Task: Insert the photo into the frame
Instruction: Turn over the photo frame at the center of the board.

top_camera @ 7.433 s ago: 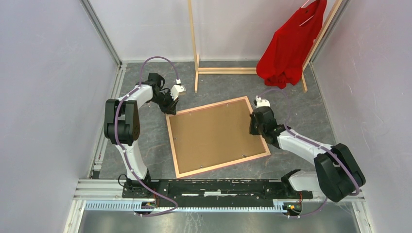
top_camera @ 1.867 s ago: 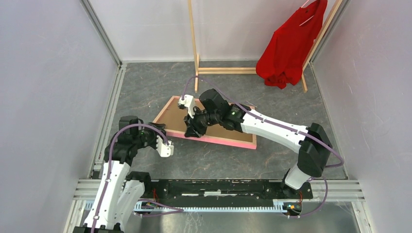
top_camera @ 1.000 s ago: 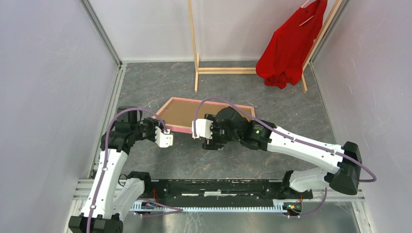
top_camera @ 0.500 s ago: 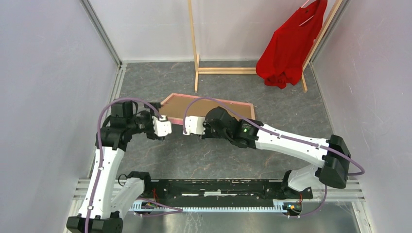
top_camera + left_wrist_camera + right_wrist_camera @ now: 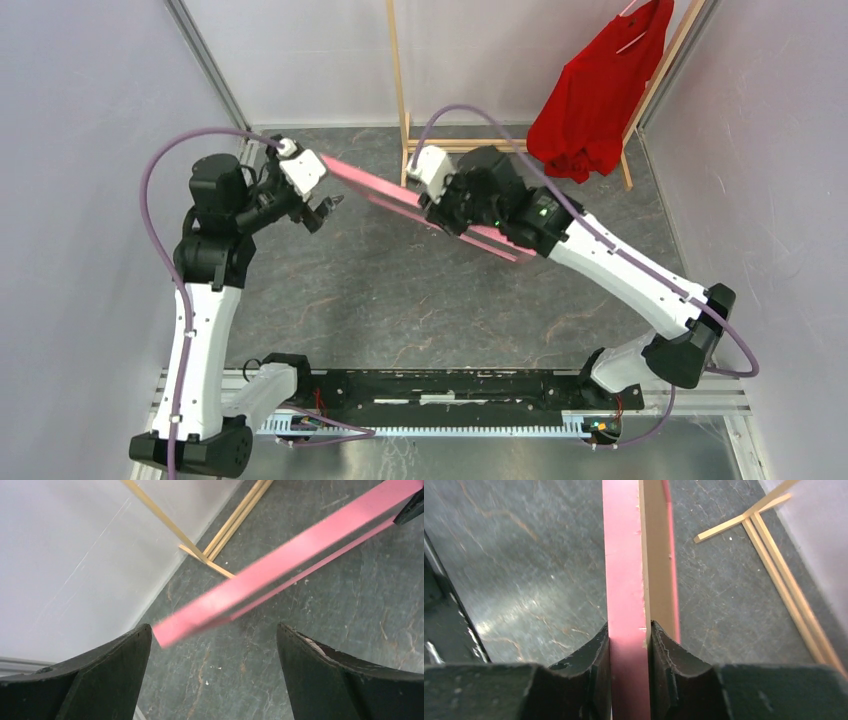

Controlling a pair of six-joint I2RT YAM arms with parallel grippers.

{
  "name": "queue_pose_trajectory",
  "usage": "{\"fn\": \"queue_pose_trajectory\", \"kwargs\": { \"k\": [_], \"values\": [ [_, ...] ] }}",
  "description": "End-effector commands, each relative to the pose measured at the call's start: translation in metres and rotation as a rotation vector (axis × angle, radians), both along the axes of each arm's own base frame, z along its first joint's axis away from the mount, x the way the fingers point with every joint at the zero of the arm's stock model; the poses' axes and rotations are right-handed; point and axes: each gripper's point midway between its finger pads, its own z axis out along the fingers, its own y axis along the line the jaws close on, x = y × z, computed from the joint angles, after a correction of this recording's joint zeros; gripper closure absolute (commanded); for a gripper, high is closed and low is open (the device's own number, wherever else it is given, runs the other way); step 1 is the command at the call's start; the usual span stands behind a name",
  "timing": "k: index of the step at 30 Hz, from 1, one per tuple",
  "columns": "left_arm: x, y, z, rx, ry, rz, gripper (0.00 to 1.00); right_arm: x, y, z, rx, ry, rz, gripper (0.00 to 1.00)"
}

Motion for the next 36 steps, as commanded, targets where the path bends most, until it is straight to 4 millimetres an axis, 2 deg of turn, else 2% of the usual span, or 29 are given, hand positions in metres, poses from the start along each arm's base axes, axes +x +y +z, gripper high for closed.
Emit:
{"fn": "queue_pose_trajectory", "kwargs": {
  "k": [1, 4, 6, 9, 11, 13, 19, 24, 27, 30, 33, 36],
  "values": [
    [0.014, 0.009, -0.003, -0.112, 0.167, 0.133, 0.0, 0.013, 0.003, 0.04, 0.344, 0.233, -0.069, 0.75],
    [0.026, 0.022, -0.03, -0.076, 0.263, 0.217, 0.0, 0.031, -0.012, 0.014, 0.395, 0.35, -0.122, 0.78],
    [0.028, 0.027, -0.045, -0.057, 0.317, 0.232, 0.0, 0.045, -0.026, 0.003, 0.488, 0.442, -0.158, 0.8],
    [0.029, 0.028, -0.06, -0.051, 0.361, 0.225, 0.0, 0.067, -0.044, 0.015, 0.676, 0.564, -0.173, 0.83],
    [0.029, 0.027, -0.066, -0.048, 0.375, 0.215, 0.0, 0.075, -0.046, 0.032, 0.692, 0.54, -0.166, 0.82],
    [0.028, 0.027, -0.071, -0.046, 0.381, 0.21, 0.0, 0.075, -0.043, 0.048, 0.688, 0.514, -0.145, 0.82],
    [0.021, 0.025, -0.09, -0.042, 0.405, 0.195, 0.01, 0.057, -0.039, 0.085, 0.686, 0.44, -0.121, 0.83],
    [0.018, 0.021, -0.101, -0.049, 0.429, 0.175, 0.02, 0.03, -0.028, 0.118, 0.744, 0.442, -0.073, 0.83],
    [0.016, 0.015, -0.104, -0.078, 0.433, 0.153, 0.03, 0.011, -0.026, 0.129, 0.808, 0.489, -0.043, 0.83],
    [0.012, 0.006, -0.098, -0.113, 0.436, 0.106, 0.04, -0.005, -0.026, 0.133, 0.888, 0.556, -0.016, 0.83],
    [0.008, -0.002, -0.082, -0.15, 0.422, 0.069, 0.05, -0.015, -0.025, 0.13, 0.963, 0.632, 0.008, 0.83],
    [0.005, -0.012, -0.066, -0.197, 0.416, 0.018, 0.06, -0.019, -0.025, 0.135, 1.014, 0.676, 0.02, 0.82]
  ]
}}
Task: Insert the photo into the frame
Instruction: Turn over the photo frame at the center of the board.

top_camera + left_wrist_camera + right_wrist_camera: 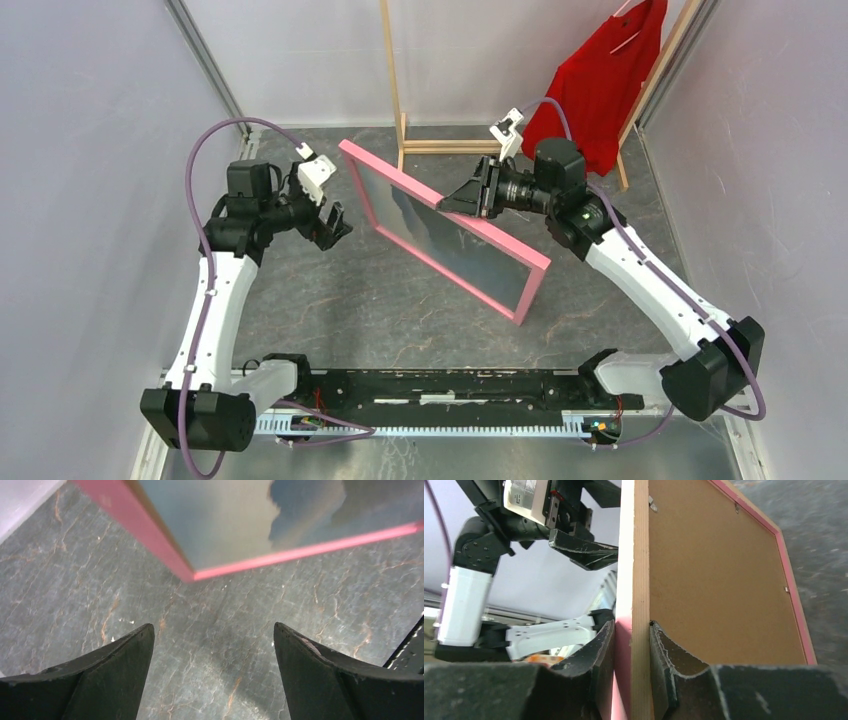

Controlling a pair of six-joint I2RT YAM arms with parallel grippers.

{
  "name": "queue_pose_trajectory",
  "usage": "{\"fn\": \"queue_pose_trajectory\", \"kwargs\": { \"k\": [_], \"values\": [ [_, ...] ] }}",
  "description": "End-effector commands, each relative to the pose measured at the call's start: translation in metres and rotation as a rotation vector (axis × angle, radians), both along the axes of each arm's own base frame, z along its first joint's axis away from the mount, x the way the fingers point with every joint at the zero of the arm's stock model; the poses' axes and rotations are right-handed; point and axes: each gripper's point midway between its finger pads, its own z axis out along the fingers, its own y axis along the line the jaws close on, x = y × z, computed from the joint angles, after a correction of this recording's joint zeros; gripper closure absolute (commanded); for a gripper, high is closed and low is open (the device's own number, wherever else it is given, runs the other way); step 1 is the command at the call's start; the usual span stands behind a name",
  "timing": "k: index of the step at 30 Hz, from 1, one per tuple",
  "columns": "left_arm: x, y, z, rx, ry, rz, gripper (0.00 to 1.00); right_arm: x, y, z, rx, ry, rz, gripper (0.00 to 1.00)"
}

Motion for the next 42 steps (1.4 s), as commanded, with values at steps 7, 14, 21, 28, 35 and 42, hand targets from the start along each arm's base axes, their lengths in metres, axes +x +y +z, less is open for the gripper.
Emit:
{"fn": "queue_pose_trajectory", "kwargs": {
  "k": [7, 14, 21, 28, 35, 42],
  "values": [
    [0.021, -0.039, 0.058, -0.211, -0.071, -0.053, 0.1, -0.009, 0.004, 0.046, 0.116, -0.124, 0.039, 0.73],
    [0.044, -0.077, 0.061, -0.154, -0.085, -0.082, 0.11, 0.008, -0.005, 0.015, -0.137, -0.194, 0.03, 0.55],
    [0.061, -0.106, 0.056, -0.125, -0.064, -0.097, 0.12, 0.017, -0.024, -0.013, -0.346, -0.257, 0.032, 0.52],
    [0.06, -0.104, 0.054, -0.095, -0.069, -0.108, 0.11, 0.027, -0.037, -0.035, -0.472, -0.281, 0.017, 0.55],
    [0.043, -0.083, 0.042, -0.023, -0.05, -0.106, 0.07, 0.049, -0.074, -0.051, -0.559, -0.276, -0.156, 0.65],
    [0.041, -0.026, 0.004, 0.056, 0.025, -0.036, 0.04, 0.05, -0.125, -0.097, -0.528, -0.16, -0.309, 0.7]
  ]
}}
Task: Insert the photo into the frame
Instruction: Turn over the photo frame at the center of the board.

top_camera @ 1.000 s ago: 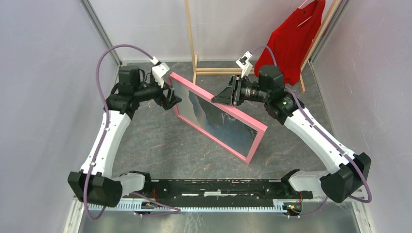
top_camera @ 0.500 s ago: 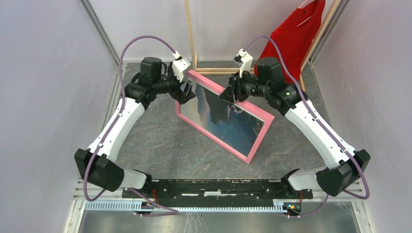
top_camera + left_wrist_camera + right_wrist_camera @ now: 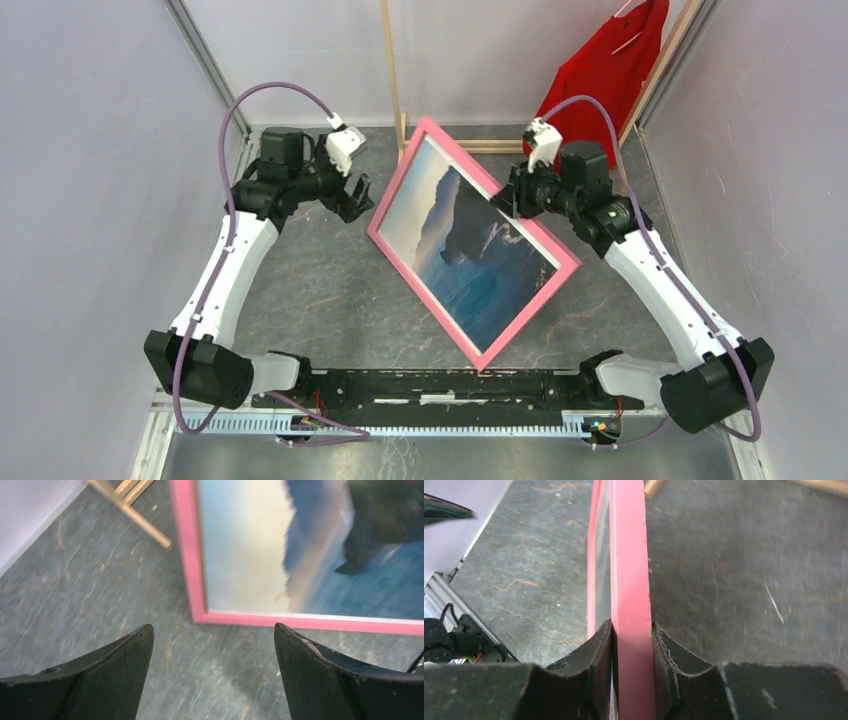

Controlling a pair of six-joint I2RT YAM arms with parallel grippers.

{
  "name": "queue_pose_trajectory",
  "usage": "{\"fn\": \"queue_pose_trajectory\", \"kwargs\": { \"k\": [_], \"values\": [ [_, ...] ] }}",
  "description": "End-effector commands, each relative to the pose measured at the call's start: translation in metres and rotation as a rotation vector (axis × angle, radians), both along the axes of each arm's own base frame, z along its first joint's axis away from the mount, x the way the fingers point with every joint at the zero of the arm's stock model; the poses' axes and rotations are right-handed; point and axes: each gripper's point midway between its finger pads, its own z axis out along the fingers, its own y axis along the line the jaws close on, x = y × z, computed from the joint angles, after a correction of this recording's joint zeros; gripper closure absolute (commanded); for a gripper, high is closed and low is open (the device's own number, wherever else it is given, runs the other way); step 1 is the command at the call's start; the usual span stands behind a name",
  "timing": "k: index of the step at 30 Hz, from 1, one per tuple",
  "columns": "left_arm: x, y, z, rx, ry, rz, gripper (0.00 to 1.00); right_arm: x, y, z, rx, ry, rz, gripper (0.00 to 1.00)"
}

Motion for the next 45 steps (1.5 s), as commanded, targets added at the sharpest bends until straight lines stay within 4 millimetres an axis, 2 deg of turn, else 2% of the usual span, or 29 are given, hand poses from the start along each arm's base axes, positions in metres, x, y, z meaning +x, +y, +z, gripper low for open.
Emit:
{"fn": "queue_pose_trajectory", "kwargs": {
  "k": [1, 5, 10, 14, 17, 20, 24, 32, 39, 42, 45],
  "values": [
    [-0.004, 0.04, -0.027, 0.081, 0.026, 0.027, 0.04, -0.005, -0.04, -0.046, -0.016, 0.092, -0.146, 0.71],
    [-0.008, 0.058, -0.06, 0.118, 0.086, 0.031, 0.05, -0.012, -0.066, -0.07, 0.003, 0.111, -0.244, 0.71],
    [-0.021, 0.063, -0.104, 0.164, 0.177, 0.005, 0.06, -0.017, -0.095, -0.104, 0.058, 0.144, -0.372, 0.71],
    [-0.031, 0.069, -0.13, 0.206, 0.215, -0.009, 0.07, -0.023, -0.117, -0.134, 0.094, 0.173, -0.475, 0.71],
    [-0.034, 0.073, -0.141, 0.228, 0.23, -0.001, 0.07, -0.03, -0.131, -0.161, 0.118, 0.209, -0.546, 0.71],
    [-0.035, 0.073, -0.143, 0.226, 0.23, -0.006, 0.07, -0.038, -0.14, -0.186, 0.128, 0.231, -0.618, 0.71],
    [-0.033, 0.071, -0.141, 0.215, 0.229, -0.004, 0.07, -0.043, -0.155, -0.211, 0.168, 0.23, -0.747, 0.71],
    [-0.031, 0.074, -0.142, 0.226, 0.215, 0.014, 0.06, -0.054, -0.166, -0.253, 0.296, 0.238, -0.903, 0.71],
    [-0.029, 0.075, -0.139, 0.227, 0.21, 0.023, 0.06, -0.046, -0.173, -0.25, 0.308, 0.185, -0.948, 0.69],
    [-0.026, 0.073, -0.137, 0.218, 0.207, 0.026, 0.06, -0.042, -0.164, -0.251, 0.322, 0.199, -0.92, 0.61],
    [-0.027, 0.073, -0.136, 0.214, 0.206, 0.028, 0.06, -0.039, -0.147, -0.256, 0.308, 0.241, -0.853, 0.52]
  ]
}}
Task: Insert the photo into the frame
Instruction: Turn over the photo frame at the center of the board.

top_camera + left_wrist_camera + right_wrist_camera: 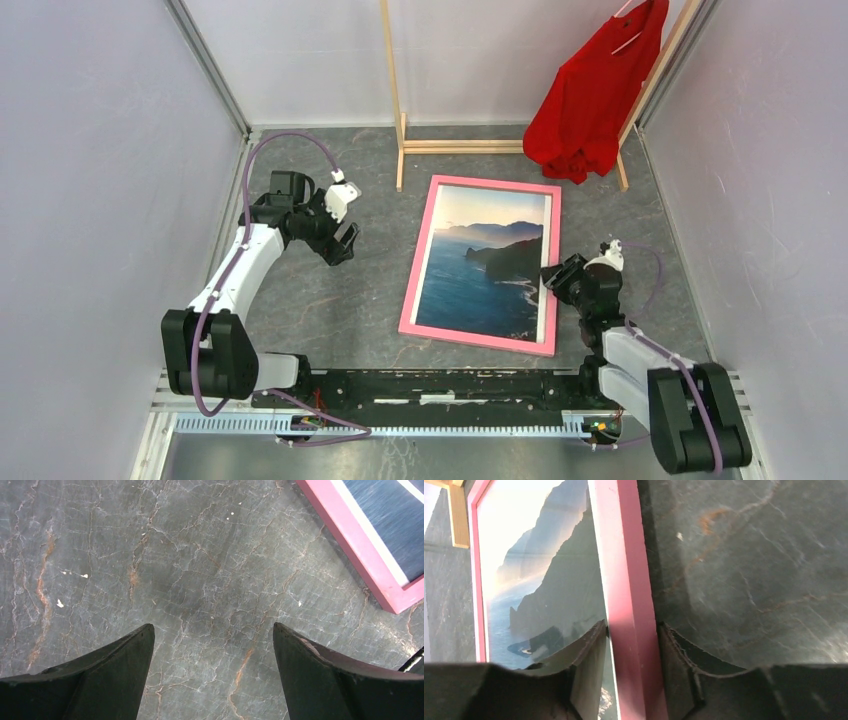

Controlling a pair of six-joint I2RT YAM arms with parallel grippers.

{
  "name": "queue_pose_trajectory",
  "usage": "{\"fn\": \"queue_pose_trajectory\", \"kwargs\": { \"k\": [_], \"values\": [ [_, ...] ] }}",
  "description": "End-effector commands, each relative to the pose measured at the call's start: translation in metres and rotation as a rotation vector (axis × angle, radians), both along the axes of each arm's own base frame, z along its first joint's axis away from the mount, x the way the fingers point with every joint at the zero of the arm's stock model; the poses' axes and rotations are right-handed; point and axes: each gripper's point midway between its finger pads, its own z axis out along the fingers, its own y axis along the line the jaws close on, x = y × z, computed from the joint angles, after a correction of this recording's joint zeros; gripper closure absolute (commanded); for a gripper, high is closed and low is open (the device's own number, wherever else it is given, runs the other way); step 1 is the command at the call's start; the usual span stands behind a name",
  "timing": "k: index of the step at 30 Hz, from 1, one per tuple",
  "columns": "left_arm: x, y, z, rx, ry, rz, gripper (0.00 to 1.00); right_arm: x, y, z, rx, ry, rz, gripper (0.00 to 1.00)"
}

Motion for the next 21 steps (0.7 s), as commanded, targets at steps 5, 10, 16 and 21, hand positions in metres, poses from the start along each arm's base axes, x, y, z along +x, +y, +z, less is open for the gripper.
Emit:
{"fn": "queue_pose_trajectory", "kwargs": {
  "k": [5, 10, 16, 21],
  "values": [
    [0.008, 0.001, 0.011, 0.009, -0.066, -0.007, 0.04, 0.01, 0.025, -0.005, -0.043, 0.043, 0.123, 0.34],
    [0.011, 0.003, 0.009, -0.005, -0.074, 0.011, 0.0, 0.009, 0.028, -0.006, -0.123, 0.091, 0.211, 0.02],
    [0.023, 0.011, 0.004, -0.061, -0.099, 0.101, 0.0, 0.026, -0.033, 0.034, -0.419, 0.027, 0.015, 0.02],
    [0.047, 0.049, -0.009, -0.177, -0.156, 0.28, 0.0, 0.01, -0.111, 0.07, -0.693, -0.18, -0.356, 0.02]
  ]
}}
